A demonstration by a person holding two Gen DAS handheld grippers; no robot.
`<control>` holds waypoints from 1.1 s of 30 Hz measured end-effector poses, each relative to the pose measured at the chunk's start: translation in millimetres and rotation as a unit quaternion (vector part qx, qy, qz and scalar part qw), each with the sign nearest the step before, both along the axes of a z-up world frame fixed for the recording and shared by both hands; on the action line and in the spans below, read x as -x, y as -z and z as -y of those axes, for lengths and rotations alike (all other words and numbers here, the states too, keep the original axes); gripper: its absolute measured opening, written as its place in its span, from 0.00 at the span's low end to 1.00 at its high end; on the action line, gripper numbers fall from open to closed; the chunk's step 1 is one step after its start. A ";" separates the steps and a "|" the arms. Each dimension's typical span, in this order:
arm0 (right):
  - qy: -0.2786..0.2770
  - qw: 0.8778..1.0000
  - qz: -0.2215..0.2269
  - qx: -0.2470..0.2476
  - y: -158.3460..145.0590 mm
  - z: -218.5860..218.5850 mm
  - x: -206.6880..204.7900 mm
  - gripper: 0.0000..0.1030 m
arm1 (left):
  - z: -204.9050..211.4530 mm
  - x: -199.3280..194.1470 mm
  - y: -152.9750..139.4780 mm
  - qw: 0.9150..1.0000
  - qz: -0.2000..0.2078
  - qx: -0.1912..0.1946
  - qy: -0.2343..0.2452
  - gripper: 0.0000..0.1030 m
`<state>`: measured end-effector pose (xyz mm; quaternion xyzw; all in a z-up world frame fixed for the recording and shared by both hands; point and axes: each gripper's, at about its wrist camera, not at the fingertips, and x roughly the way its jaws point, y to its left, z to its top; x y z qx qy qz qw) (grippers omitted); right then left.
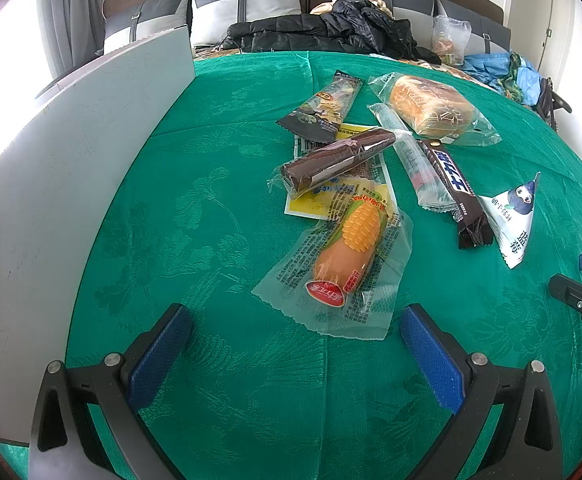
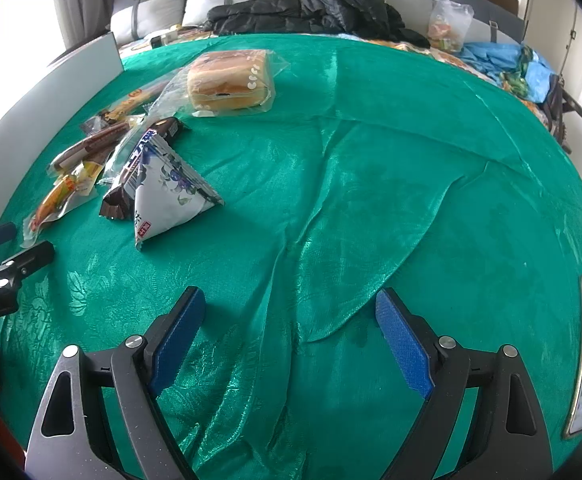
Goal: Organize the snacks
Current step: 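Return both tools from the box to the snack pile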
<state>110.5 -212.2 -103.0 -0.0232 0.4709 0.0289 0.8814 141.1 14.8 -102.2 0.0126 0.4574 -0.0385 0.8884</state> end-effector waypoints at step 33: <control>0.000 1.000 0.005 -0.003 2.5 2.5 4.3 0.89 | -0.7 -2.2 -1.5 1.000 -0.020 0.000 0.002 1.00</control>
